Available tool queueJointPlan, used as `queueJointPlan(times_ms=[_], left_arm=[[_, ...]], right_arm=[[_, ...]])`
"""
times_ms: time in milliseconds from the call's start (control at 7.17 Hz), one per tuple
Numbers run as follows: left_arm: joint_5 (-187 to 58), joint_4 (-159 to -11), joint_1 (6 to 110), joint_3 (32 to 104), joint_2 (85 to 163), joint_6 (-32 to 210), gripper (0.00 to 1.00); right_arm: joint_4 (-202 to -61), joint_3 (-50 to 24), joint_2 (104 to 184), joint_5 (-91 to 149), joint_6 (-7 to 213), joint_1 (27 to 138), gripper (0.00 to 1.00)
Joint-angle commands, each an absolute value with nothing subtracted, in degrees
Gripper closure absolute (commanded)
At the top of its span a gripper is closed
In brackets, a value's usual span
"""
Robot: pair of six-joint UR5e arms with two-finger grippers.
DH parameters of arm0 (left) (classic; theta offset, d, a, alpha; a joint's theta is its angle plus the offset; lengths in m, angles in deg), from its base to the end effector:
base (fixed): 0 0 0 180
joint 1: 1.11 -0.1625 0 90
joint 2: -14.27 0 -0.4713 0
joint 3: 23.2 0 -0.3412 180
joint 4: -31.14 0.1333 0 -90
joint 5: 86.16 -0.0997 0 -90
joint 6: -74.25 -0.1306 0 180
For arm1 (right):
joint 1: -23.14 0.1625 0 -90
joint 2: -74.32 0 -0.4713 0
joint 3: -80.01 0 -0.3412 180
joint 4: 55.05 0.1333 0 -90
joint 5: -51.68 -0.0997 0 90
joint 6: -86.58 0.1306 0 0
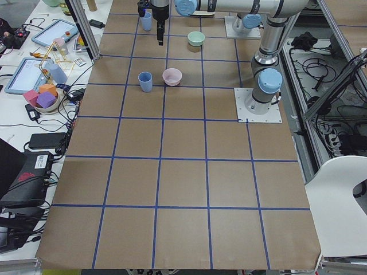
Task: Stack blue cups with both arms
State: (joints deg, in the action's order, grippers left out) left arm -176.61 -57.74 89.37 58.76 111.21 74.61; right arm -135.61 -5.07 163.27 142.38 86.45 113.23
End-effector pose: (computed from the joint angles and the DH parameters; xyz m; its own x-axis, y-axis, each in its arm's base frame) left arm -0.1365 -0.5016 0.5103 -1.0000 0.0018 -0.0076 0.0021 0.9992 -0.0388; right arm 0.1324 -0.4354 0.5171 -0.9999 -0.0050 0.0119 -0.0038 0.9953 0.0971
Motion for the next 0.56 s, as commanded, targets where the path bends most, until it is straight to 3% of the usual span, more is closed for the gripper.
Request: queueJointPlan(times_ms=[0, 419], left_arm=[[-176.6, -57.7, 89.3, 58.6, 111.2, 75.0, 0.00], [-176.7, -57.7, 89.4, 59.0, 111.2, 75.0, 0.00]], right_arm=[[-135.6, -5.1, 163.3, 142.5, 86.5, 113.2, 0.00], [-135.4, -5.2, 163.1, 142.7, 86.4, 113.1, 0.00]])
